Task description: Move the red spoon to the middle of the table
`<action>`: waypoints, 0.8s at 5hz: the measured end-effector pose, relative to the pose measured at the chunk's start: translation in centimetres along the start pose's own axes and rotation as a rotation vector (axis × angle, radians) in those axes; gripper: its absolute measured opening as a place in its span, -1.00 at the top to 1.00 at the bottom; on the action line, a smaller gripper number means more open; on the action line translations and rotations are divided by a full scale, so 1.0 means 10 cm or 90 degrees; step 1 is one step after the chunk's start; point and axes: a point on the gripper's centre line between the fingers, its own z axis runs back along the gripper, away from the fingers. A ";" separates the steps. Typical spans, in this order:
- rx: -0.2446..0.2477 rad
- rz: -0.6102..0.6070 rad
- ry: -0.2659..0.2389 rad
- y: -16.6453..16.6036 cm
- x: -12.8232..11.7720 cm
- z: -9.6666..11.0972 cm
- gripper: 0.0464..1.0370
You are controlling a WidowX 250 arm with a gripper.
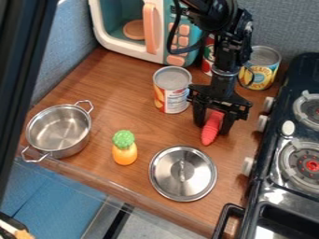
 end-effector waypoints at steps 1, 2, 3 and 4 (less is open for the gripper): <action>0.022 -0.021 -0.009 0.01 -0.05 0.03 0.26; 0.035 -0.031 -0.009 0.07 -0.07 0.05 0.30; 0.038 -0.025 -0.012 0.23 -0.05 0.05 0.30; 0.049 -0.014 -0.007 0.53 -0.01 0.08 0.30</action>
